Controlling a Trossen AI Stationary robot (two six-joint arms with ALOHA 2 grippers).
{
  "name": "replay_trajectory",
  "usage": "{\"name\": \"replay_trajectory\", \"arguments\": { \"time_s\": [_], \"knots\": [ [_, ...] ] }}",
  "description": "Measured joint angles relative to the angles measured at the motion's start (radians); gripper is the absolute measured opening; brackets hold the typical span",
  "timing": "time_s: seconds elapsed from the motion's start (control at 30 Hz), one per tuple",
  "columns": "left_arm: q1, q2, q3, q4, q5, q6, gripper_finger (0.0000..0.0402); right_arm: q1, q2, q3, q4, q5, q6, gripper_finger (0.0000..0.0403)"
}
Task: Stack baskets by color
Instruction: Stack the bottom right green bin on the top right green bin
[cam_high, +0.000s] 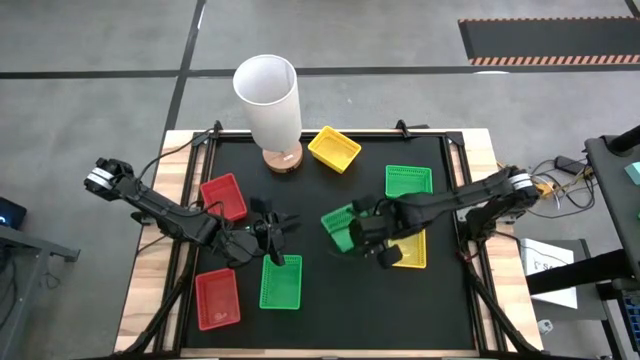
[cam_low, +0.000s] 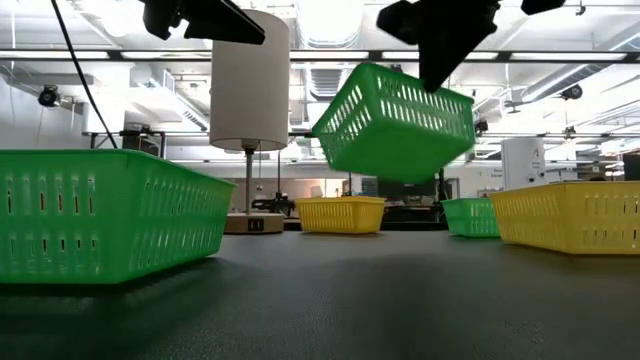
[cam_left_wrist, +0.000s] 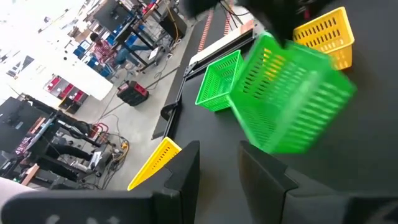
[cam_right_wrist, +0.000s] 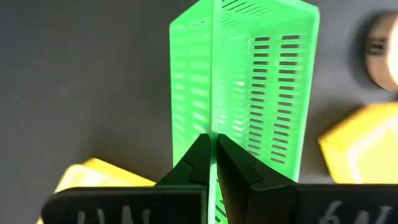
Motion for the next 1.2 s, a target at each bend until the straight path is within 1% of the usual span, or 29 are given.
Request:
{"name": "replay_trajectory", "arguments": {
  "time_s": [0.13, 0.23, 0.43, 0.6, 0.8, 0.97, 1.07, 1.2],
  "knots": [
    [0.0, 0.0, 0.0, 0.0, 0.0, 0.0, 0.0093, -0.043, -0.076, -0.03, -0.027, 0.057, 0.041, 0.0008],
    [0.0, 0.0, 0.0, -0.001, 0.0, 0.0, 0.0093, -0.076, -0.145, -0.081, -0.042, 0.121, 0.087, 0.0008],
    [0.0, 0.0, 0.0, -0.001, -0.002, 0.0, 0.0093, -0.127, -0.285, -0.239, -0.042, 0.25, 0.181, 0.0008],
    [0.0, 0.0, 0.0, 0.0, -0.005, 0.0, 0.0093, -0.137, -0.383, -0.376, -0.044, 0.367, 0.263, 0.0008],
    [0.001, 0.0, -0.002, 0.0, -0.005, 0.001, 0.0093, -0.137, -0.457, -0.504, -0.05, 0.403, 0.365, 0.0008],
    [0.001, 0.0, -0.002, 0.0, -0.005, 0.001, 0.0093, -0.152, -0.478, -0.585, -0.066, 0.413, 0.406, 0.0008],
    [0.001, 0.0, -0.002, 0.0, -0.004, 0.001, 0.0093, -0.162, -0.478, -0.618, -0.06, 0.413, 0.415, 0.0008],
    [0.001, 0.0, -0.002, 0.0, -0.004, 0.001, 0.0093, -0.167, -0.462, -0.62, -0.049, 0.413, 0.406, 0.0008]
  ]
}}
